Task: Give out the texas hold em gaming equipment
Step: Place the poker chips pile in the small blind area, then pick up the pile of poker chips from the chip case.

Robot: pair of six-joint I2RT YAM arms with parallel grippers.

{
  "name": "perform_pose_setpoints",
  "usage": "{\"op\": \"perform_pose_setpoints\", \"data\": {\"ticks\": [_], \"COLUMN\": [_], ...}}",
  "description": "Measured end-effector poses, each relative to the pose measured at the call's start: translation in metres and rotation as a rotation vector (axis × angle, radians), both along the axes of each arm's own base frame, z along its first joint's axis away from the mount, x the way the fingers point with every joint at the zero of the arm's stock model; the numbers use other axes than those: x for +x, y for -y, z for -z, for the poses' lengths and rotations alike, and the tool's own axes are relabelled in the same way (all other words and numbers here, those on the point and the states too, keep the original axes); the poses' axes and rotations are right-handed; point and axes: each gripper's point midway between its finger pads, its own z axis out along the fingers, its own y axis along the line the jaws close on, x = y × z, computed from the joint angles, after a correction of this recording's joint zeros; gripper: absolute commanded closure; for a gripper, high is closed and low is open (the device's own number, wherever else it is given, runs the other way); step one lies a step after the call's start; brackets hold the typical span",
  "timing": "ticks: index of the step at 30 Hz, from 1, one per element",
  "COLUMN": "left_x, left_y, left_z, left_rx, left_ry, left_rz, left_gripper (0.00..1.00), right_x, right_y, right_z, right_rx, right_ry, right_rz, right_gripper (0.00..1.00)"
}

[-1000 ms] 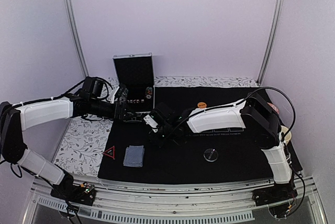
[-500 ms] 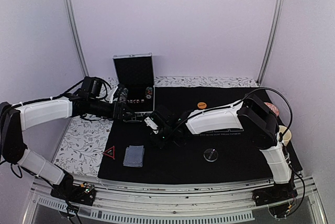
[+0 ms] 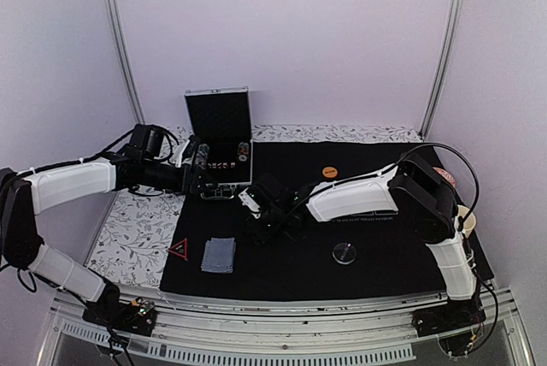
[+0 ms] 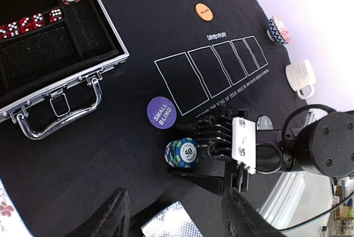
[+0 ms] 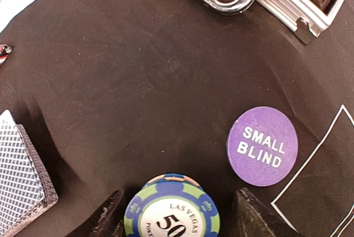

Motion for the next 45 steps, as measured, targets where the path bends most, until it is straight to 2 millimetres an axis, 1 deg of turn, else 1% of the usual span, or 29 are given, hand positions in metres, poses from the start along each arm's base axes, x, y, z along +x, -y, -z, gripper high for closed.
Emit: {"op": "perform_pose_setpoints", "data": {"ticks": [1,2,3,7,9,12,16,19,20,22,24,26,28,30,31,35,37,40,43,45], "left_x": [0.000,0.000,0.000,-0.001,-0.001,0.002,0.019,0.044,0.054,0.069,0.084,0.095,0.107,0.127,0.142,0.191,0.208,0.221,0.224,0.225], "left_y": [0.000,0.000,0.000,-0.001,-0.003,-0.004,0.003,0.016,0.020,0.026,0.032,0.036,0.041,0.047,0.051,0.058,0.055,0.047,0.040,0.038], "left_z": [-0.001,-0.002,-0.002,-0.001,0.001,-0.002,-0.025,-0.048,-0.053,-0.057,-0.053,-0.045,-0.033,-0.025,-0.023,-0.011,0.003,0.029,0.057,0.071], "left_rx": [-0.001,-0.001,-0.001,0.007,0.019,0.034,0.029,0.028,0.033,0.053,0.095,0.144,0.206,0.269,0.304,0.397,0.433,0.488,0.531,0.551], "left_ry": [0.002,0.005,0.007,0.006,0.003,0.013,0.100,0.206,0.251,0.331,0.431,0.518,0.603,0.674,0.717,0.801,0.801,0.775,0.728,0.705], "left_rz": [0.000,0.000,0.001,0.001,-0.004,-0.003,0.032,0.090,0.111,0.150,0.210,0.276,0.353,0.424,0.460,0.536,0.559,0.588,0.616,0.632], "left_gripper": [0.41,0.41,0.41,0.42,0.42,0.42,0.43,0.43,0.43,0.42,0.41,0.41,0.41,0.41,0.40,0.38,0.36,0.31,0.29,0.29], "right_x": [0.000,-0.001,-0.001,-0.008,-0.011,-0.015,-0.026,-0.039,-0.042,-0.049,-0.058,-0.055,-0.053,-0.051,-0.050,-0.051,-0.053,-0.054,-0.054,-0.053], "right_y": [0.000,0.001,0.001,0.005,0.007,0.010,0.016,0.024,0.027,0.036,0.047,0.060,0.075,0.088,0.095,0.108,0.110,0.112,0.113,0.114], "right_z": [0.000,-0.001,-0.001,-0.006,-0.018,-0.043,-0.094,-0.135,-0.145,-0.164,-0.179,-0.185,-0.184,-0.179,-0.177,-0.170,-0.166,-0.162,-0.160,-0.159], "right_rx": [0.001,0.002,0.003,0.003,0.019,0.057,0.142,0.209,0.227,0.262,0.293,0.308,0.307,0.298,0.292,0.279,0.273,0.268,0.265,0.267], "right_ry": [-0.001,-0.001,-0.003,-0.015,-0.011,0.008,0.051,0.091,0.102,0.119,0.131,0.140,0.139,0.136,0.134,0.127,0.122,0.117,0.114,0.113], "right_rz": [0.000,0.000,-0.002,-0.024,-0.032,-0.048,-0.094,-0.154,-0.170,-0.198,-0.227,-0.222,-0.212,-0.196,-0.187,-0.175,-0.176,-0.179,-0.182,-0.182], "right_gripper": [0.18,0.05,0.00,0.01,0.01,0.01,0.01,0.01,0.01,0.01,0.01,0.01,0.01,0.01,0.01,0.01,0.01,0.01,0.01,0.01]}}
